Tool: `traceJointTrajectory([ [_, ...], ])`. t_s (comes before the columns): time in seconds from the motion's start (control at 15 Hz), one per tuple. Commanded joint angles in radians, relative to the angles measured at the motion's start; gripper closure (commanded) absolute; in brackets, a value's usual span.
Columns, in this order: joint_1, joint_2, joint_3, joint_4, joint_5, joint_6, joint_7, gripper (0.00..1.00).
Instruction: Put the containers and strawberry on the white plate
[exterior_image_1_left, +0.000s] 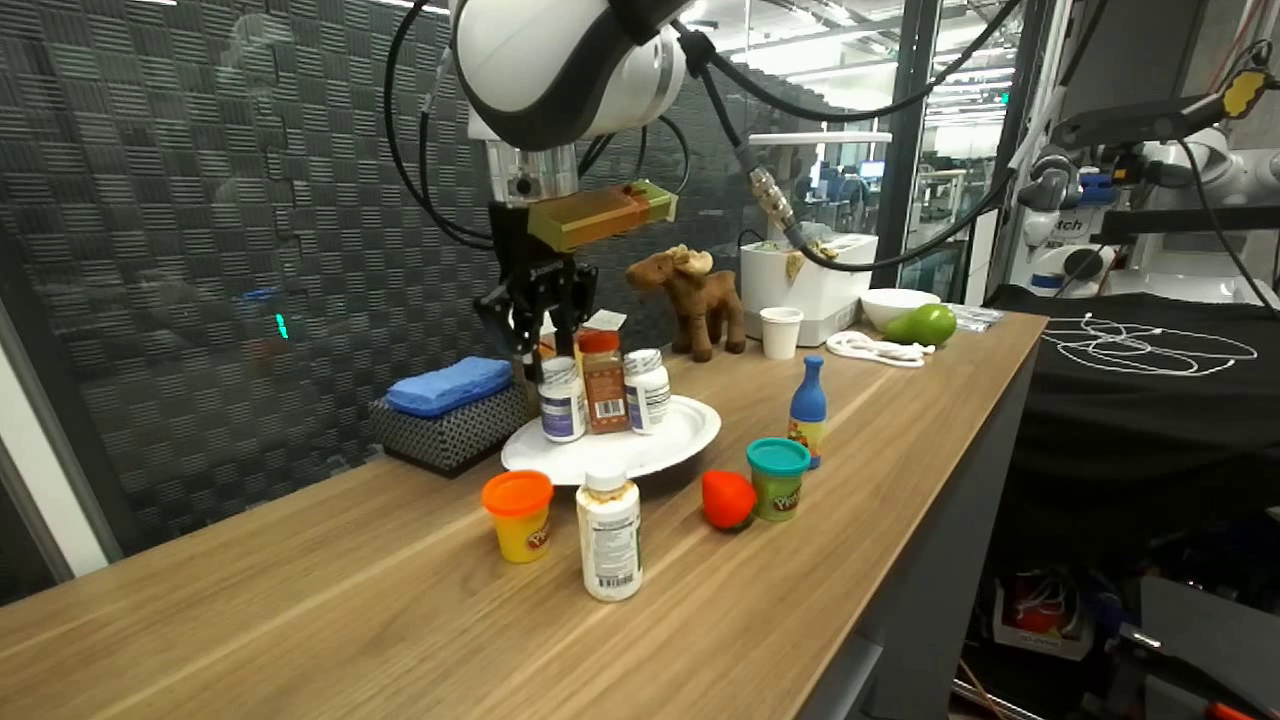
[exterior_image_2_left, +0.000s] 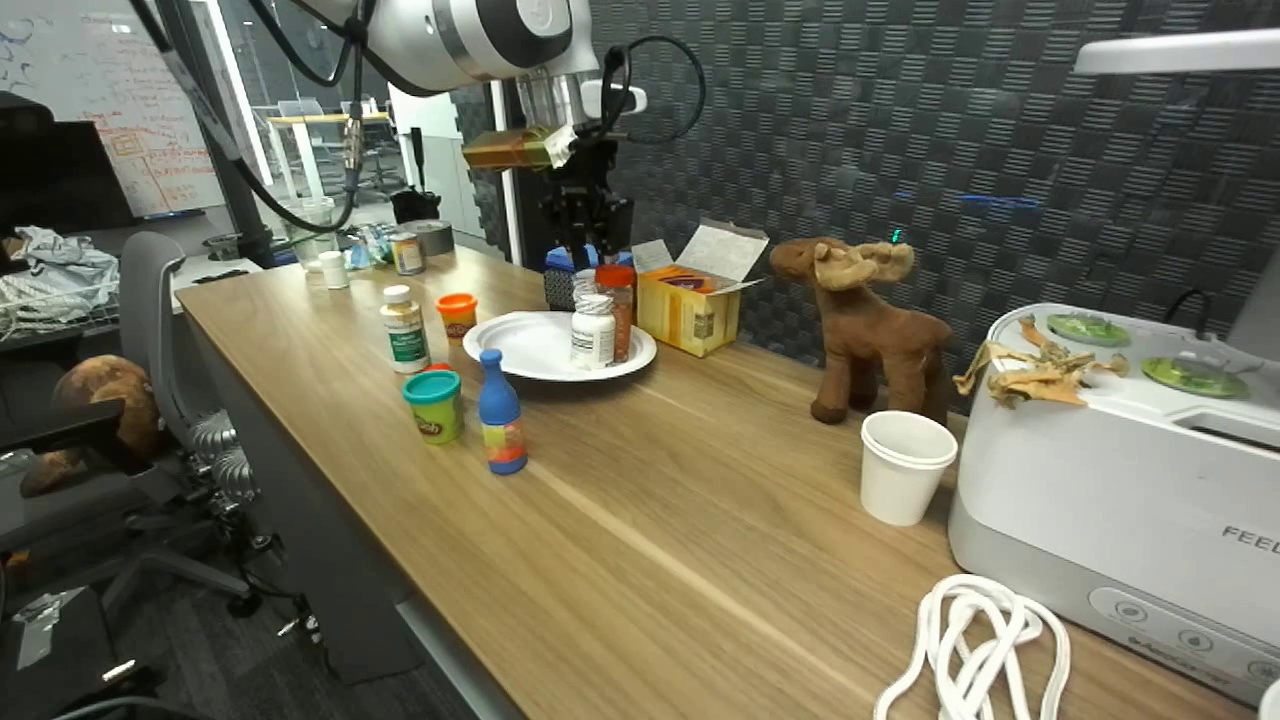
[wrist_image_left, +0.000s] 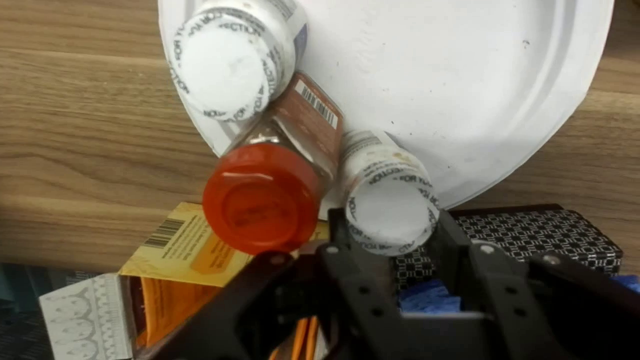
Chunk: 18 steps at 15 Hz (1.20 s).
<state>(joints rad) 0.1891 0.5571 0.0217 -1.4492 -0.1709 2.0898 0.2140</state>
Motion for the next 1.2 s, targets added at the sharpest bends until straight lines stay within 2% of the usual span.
traceJointTrajectory([
  [0.0, 0.0, 0.002, 0.026, -0.009, 0.026, 0.042, -0.033, 0.81],
  [0.47, 0.02, -0.005, 0.044, -0.028, 0.016, 0.035, -0.036, 0.79],
  [0.53, 0.022, -0.007, 0.043, -0.029, 0.014, 0.033, -0.035, 0.31],
  [0.6, 0.027, -0.009, 0.039, -0.03, 0.008, 0.028, -0.028, 0.31],
  [0.87, 0.05, -0.015, 0.035, -0.02, -0.011, -0.013, -0.02, 0.01],
  [1.13, 0.098, -0.009, 0.036, 0.046, -0.047, -0.083, -0.009, 0.0],
])
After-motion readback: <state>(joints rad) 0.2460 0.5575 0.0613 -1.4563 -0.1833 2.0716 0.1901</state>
